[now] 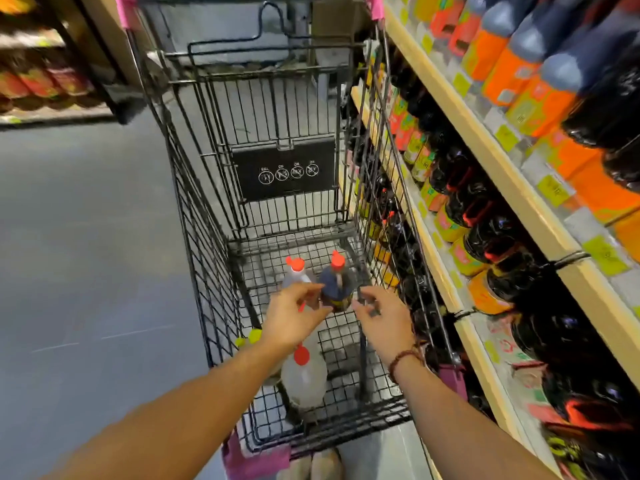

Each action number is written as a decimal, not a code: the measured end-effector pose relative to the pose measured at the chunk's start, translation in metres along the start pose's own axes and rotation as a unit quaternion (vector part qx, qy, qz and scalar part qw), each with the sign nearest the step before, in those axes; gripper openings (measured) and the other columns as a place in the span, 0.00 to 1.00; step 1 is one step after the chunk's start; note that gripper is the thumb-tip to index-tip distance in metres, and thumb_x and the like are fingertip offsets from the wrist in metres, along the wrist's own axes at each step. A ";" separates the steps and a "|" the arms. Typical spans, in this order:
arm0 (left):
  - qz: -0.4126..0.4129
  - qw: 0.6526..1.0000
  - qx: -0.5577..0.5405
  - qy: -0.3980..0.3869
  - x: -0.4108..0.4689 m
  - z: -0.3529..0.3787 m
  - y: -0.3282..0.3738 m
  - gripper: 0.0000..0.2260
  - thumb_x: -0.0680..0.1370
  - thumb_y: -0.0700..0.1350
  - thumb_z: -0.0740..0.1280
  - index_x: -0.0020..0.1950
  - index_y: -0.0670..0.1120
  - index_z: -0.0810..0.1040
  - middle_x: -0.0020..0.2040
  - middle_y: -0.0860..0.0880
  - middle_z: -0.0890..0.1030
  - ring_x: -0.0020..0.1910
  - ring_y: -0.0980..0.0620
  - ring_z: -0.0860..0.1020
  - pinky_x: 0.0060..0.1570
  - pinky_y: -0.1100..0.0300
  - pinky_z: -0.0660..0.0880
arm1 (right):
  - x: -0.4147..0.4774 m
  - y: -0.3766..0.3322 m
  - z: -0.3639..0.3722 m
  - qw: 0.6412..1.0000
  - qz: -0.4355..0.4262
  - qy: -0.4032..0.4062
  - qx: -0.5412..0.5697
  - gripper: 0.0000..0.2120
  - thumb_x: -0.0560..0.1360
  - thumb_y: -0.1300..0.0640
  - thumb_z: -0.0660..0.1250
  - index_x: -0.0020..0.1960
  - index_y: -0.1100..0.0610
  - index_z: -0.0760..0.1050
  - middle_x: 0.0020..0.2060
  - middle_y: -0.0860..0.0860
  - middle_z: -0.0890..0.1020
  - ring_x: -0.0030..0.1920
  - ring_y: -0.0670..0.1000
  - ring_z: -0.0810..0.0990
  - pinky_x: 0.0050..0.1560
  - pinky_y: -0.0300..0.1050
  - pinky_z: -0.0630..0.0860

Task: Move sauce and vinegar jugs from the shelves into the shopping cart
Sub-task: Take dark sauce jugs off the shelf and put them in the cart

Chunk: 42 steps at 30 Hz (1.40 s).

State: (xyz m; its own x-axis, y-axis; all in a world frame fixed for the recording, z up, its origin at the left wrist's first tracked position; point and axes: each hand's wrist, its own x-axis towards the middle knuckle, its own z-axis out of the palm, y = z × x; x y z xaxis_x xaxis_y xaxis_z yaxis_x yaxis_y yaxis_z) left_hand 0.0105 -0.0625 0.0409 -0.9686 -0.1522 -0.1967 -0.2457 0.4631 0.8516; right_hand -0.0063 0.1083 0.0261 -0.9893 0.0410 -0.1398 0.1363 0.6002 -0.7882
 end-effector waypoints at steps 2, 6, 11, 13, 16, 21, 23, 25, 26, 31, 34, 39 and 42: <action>-0.019 1.000 0.008 0.002 0.012 0.008 -0.007 0.17 0.69 0.45 0.76 0.57 0.50 0.80 0.44 0.54 0.80 0.47 0.53 0.79 0.50 0.59 0.77 | 0.013 0.011 0.013 1.000 0.017 -0.014 -0.010 0.13 0.73 0.54 0.69 0.57 0.54 0.77 0.51 0.49 0.78 0.47 0.48 0.78 0.54 0.50 0.78; -0.010 1.000 0.010 0.007 0.035 0.017 -0.017 0.18 0.69 0.43 0.76 0.58 0.47 0.81 0.45 0.53 0.79 0.44 0.57 0.77 0.43 0.76 0.73 | 0.034 0.028 0.034 0.999 0.027 -0.030 -0.009 0.12 0.73 0.56 0.70 0.55 0.57 0.77 0.49 0.48 0.77 0.44 0.45 0.76 0.52 0.48 0.79; -0.008 1.000 -0.019 0.010 0.058 0.033 -0.031 0.14 0.69 0.40 0.75 0.54 0.43 0.82 0.45 0.55 0.79 0.41 0.69 0.76 0.42 0.80 0.70 | 0.063 0.051 0.070 0.999 0.041 -0.031 -0.007 0.13 0.72 0.57 0.71 0.54 0.59 0.78 0.50 0.54 0.80 0.46 0.47 0.76 0.49 0.43 0.75; 0.004 1.000 -0.021 0.019 0.061 0.037 -0.037 0.13 0.69 0.39 0.75 0.53 0.42 0.82 0.43 0.56 0.79 0.39 0.71 0.76 0.42 0.80 0.70 | 0.068 0.053 0.081 0.999 0.044 -0.028 -0.002 0.13 0.72 0.57 0.72 0.54 0.61 0.78 0.49 0.55 0.79 0.47 0.49 0.75 0.49 0.44 0.75; 0.016 0.999 -0.031 0.040 0.066 0.041 -0.045 0.13 0.68 0.40 0.76 0.51 0.42 0.83 0.42 0.57 0.79 0.40 0.68 0.77 0.45 0.77 0.72 | 0.073 0.052 0.093 0.999 0.044 0.000 -0.013 0.10 0.73 0.55 0.71 0.49 0.61 0.78 0.43 0.52 0.75 0.45 0.52 0.75 0.45 0.44 0.72; 0.028 0.999 -0.022 0.037 0.069 0.043 -0.050 0.11 0.68 0.39 0.75 0.49 0.41 0.83 0.41 0.49 0.81 0.43 0.50 0.81 0.48 0.58 0.79 | 0.075 0.050 0.101 0.999 0.017 0.022 -0.029 0.08 0.76 0.57 0.66 0.46 0.62 0.77 0.41 0.53 0.74 0.45 0.57 0.76 0.43 0.44 0.68; 0.025 0.999 -0.026 0.036 0.068 0.042 -0.049 0.11 0.69 0.37 0.75 0.50 0.40 0.83 0.44 0.45 0.83 0.45 0.47 0.82 0.49 0.58 0.79 | 0.076 0.048 0.101 0.998 0.020 0.025 -0.046 0.08 0.76 0.57 0.65 0.46 0.62 0.77 0.41 0.54 0.74 0.46 0.57 0.75 0.43 0.44 0.67; 0.024 0.999 -0.026 0.038 0.066 0.038 -0.046 0.10 0.69 0.36 0.74 0.50 0.40 0.83 0.46 0.45 0.84 0.46 0.50 0.82 0.50 0.64 0.78 | 0.079 0.046 0.101 0.998 0.022 0.022 -0.060 0.08 0.77 0.58 0.64 0.45 0.62 0.76 0.41 0.52 0.72 0.46 0.58 0.74 0.42 0.43 0.64; 0.018 0.999 -0.027 0.033 0.065 0.035 -0.045 0.10 0.69 0.36 0.73 0.50 0.41 0.83 0.46 0.46 0.84 0.46 0.52 0.82 0.50 0.66 0.78 | 0.080 0.045 0.099 0.998 0.028 0.021 -0.056 0.07 0.77 0.58 0.64 0.45 0.62 0.76 0.41 0.52 0.72 0.47 0.58 0.74 0.42 0.42 0.64; -0.017 0.999 -0.042 0.010 0.062 0.026 -0.040 0.09 0.70 0.39 0.73 0.50 0.43 0.83 0.42 0.52 0.82 0.44 0.56 0.80 0.46 0.73 0.75 | 0.080 0.038 0.083 0.997 0.013 0.023 -0.069 0.06 0.77 0.60 0.63 0.44 0.61 0.75 0.45 0.58 0.77 0.50 0.59 0.74 0.51 0.51 0.71; -0.015 0.999 -0.043 0.009 0.059 0.022 -0.034 0.09 0.70 0.38 0.73 0.51 0.42 0.83 0.45 0.48 0.84 0.46 0.54 0.81 0.44 0.76 0.74 | 0.071 0.028 0.064 0.998 -0.009 0.028 -0.058 0.06 0.77 0.59 0.62 0.42 0.59 0.73 0.43 0.56 0.74 0.46 0.57 0.73 0.46 0.48 0.69; -0.009 0.996 -0.089 0.010 0.045 0.012 -0.015 0.14 0.70 0.37 0.74 0.54 0.41 0.81 0.48 0.45 0.83 0.49 0.49 0.81 0.51 0.64 0.78 | 0.045 0.005 0.020 0.998 -0.051 0.046 -0.011 0.05 0.77 0.60 0.63 0.47 0.61 0.75 0.44 0.52 0.74 0.45 0.50 0.71 0.44 0.41 0.65; -0.006 0.994 -0.106 -0.032 0.039 0.006 0.007 0.22 0.68 0.38 0.76 0.60 0.41 0.78 0.54 0.45 0.81 0.54 0.51 0.78 0.57 0.56 0.76 | 0.032 -0.017 -0.012 0.994 -0.071 0.076 0.029 0.05 0.77 0.60 0.64 0.48 0.62 0.76 0.45 0.54 0.75 0.45 0.49 0.72 0.46 0.41 0.68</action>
State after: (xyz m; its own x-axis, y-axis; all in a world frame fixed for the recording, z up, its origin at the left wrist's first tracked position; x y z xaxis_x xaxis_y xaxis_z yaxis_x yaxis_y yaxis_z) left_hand -0.0288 -0.0597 0.0360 -0.9676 -0.0978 -0.2327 -0.2508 0.2664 0.9307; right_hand -0.0404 0.1091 0.0423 -0.9947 0.0814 0.0635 -0.0069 0.5613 -0.8276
